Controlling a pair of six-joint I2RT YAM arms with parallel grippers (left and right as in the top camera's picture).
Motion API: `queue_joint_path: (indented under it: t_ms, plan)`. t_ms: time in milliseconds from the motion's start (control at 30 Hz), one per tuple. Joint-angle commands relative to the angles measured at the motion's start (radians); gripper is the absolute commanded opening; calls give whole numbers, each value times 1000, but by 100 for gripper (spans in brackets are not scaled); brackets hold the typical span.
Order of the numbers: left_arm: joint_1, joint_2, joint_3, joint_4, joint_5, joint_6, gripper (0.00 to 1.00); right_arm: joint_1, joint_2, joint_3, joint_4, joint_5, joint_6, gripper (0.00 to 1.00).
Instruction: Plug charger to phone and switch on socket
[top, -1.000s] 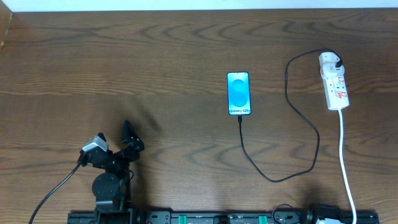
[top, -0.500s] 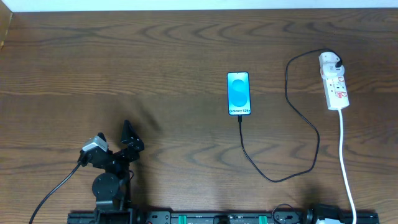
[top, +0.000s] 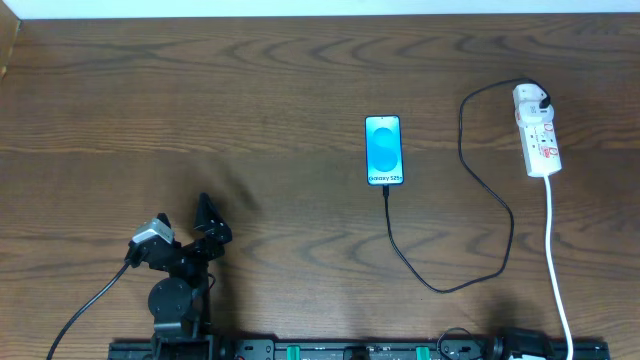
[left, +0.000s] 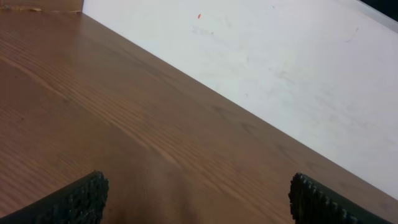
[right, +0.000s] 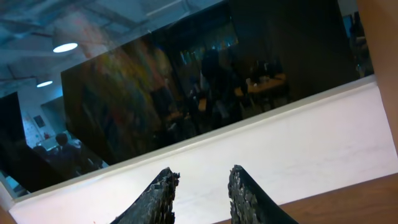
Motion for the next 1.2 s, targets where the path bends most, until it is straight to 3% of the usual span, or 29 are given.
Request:
queue_joint_path:
  t_ms: [0, 533, 767, 1033, 1167]
  plan:
    - [2, -5, -31, -17, 5, 2, 93, 9, -4, 0, -2, 1, -12, 27]
    - [3, -4, -31, -16, 4, 5, 93, 9, -6, 0, -1, 0, -11, 27]
    - [2, -4, -31, -22, 58, 338, 93, 9, -6, 0, 3, -8, 8, 25]
    - [2, -4, -31, -25, 76, 343, 93, 9, -5, 0, 17, -56, 11, 24]
    - [2, -4, -31, -25, 76, 344, 93, 9, -5, 0, 38, -56, 11, 34]
